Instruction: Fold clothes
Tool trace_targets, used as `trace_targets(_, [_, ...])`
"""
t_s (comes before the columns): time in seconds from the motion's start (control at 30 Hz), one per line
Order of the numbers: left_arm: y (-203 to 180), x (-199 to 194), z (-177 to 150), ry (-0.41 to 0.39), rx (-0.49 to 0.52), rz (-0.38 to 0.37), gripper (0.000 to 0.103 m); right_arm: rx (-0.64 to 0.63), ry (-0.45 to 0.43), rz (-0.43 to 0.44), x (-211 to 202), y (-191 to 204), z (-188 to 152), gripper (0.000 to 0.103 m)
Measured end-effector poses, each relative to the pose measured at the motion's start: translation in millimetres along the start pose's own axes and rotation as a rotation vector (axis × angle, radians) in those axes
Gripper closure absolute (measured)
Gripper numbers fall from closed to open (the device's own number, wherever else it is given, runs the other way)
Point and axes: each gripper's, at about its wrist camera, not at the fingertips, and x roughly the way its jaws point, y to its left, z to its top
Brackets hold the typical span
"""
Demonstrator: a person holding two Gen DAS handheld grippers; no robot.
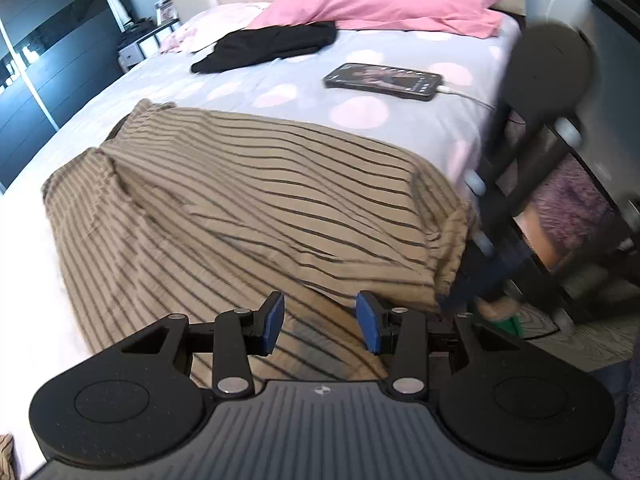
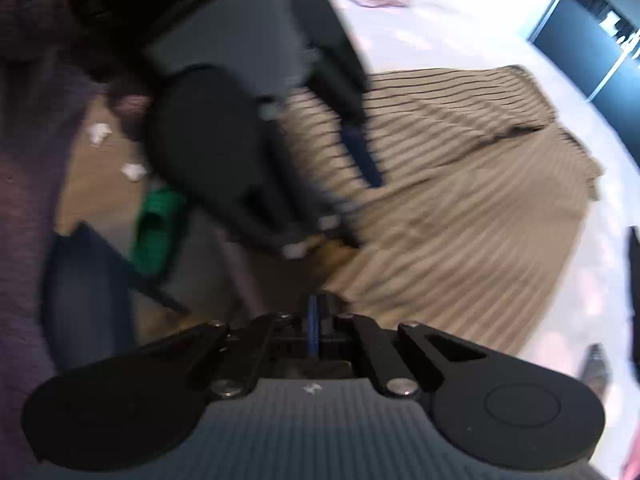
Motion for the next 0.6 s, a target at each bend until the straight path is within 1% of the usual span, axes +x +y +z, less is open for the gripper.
trace_targets(0.07, [4,-1,1,0.0,-0.015,0.005,0.065,-0.024,0.022,0.019,2,7,-2,0.102])
trace_targets(0.13, [4,-4,2,-0.014,-0.027,0.0,0.065,-0.041,0.043,0.012,2,11,-6,0.101])
trace_targets(0.27, [-1,-9,3,-0.036,-0.015,-0.031,0.065,0.03,0.042,-0.064,-5,1,-17,0.098])
trace_targets(0.3, [-3,-9,3,-0.036,-0.005,-0.039,0.064,0.048,0.044,-0.083,-7,-3,-20,0.094])
trace_targets(0.4, [-12,-9,5,-0.039,0.04,-0.062,0.064,0.054,0.065,-0.159,-11,-9,-33,0.088])
trace_targets(0.47, [-18,-9,5,-0.045,0.078,-0.073,0.064,0.062,0.08,-0.205,-14,-14,-42,0.087])
trace_targets(0.6, [-30,-6,7,-0.055,0.131,-0.104,0.063,0.123,0.086,-0.276,-19,-26,-57,0.085])
